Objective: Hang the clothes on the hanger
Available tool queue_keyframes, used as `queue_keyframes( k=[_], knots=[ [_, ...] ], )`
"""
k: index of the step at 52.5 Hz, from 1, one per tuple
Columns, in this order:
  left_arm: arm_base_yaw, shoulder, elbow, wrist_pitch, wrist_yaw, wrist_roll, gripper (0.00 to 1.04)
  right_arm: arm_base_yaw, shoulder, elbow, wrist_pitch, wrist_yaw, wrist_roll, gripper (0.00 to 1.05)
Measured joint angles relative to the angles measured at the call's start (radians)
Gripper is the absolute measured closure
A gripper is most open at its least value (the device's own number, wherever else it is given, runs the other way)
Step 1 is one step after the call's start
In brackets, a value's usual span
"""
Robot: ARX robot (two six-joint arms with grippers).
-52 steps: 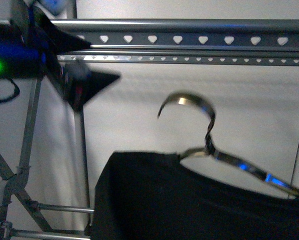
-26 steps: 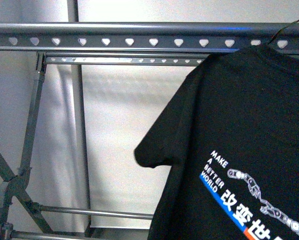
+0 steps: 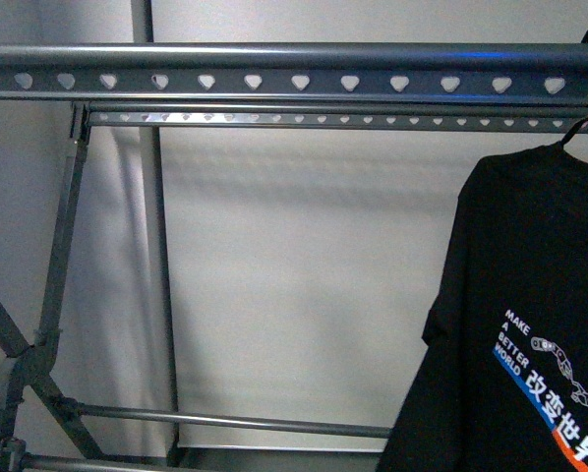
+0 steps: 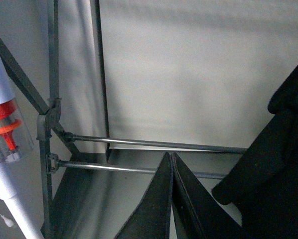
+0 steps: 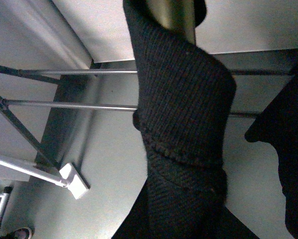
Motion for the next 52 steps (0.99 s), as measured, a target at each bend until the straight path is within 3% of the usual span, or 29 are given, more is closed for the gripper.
queue_keyframes(
  k=[10,16,21,23,27,33,39,42,44,48,52],
  knots=[
    [0.0,-0.098,-0.099,0.0,0.0,0.0,1.01,0.039,0.022,-0.104,0.121,0.011,0.035,0.95],
    [0.0,-0.165,-0.143,-0.017,0.0,0.0,1.01,0.039,-0.016,-0.214,0.347,0.103,0.046,0.71],
    [0.0,-0.225,-0.178,-0.046,0.0,0.0,1.01,0.004,-0.147,-0.384,0.737,0.232,0.066,0.48],
    [0.0,-0.249,-0.189,-0.06,0.0,0.0,1.01,-0.015,-0.228,-0.455,0.885,0.235,0.086,0.39],
    [0.0,-0.283,-0.201,-0.078,0.0,0.0,1.01,-0.045,-0.373,-0.56,1.027,0.192,0.129,0.27],
    [0.0,-0.334,-0.218,-0.112,0.0,0.0,1.01,-0.078,-0.636,-0.741,1.079,0.12,0.185,0.11],
    [0.0,-0.379,-0.23,-0.143,-0.001,0.001,1.01,-0.068,-0.944,-0.872,0.686,0.102,0.119,0.27],
    [0.0,-0.403,-0.236,-0.163,-0.001,0.001,1.01,-0.014,-1.155,-0.998,0.476,0.151,0.096,0.38],
    [0.0,-0.419,-0.24,-0.175,-0.001,0.001,1.01,0.055,-1.286,-1.08,0.394,0.245,0.086,0.45],
    [0.0,-0.435,-0.26,-0.158,-0.001,0.002,1.01,0.197,-1.455,-1.197,0.374,0.386,0.077,0.57],
    [0.0,-0.46,-0.261,-0.174,0.002,0.003,1.01,0.259,-1.534,-1.264,0.374,0.405,0.07,0.71]
  ],
)
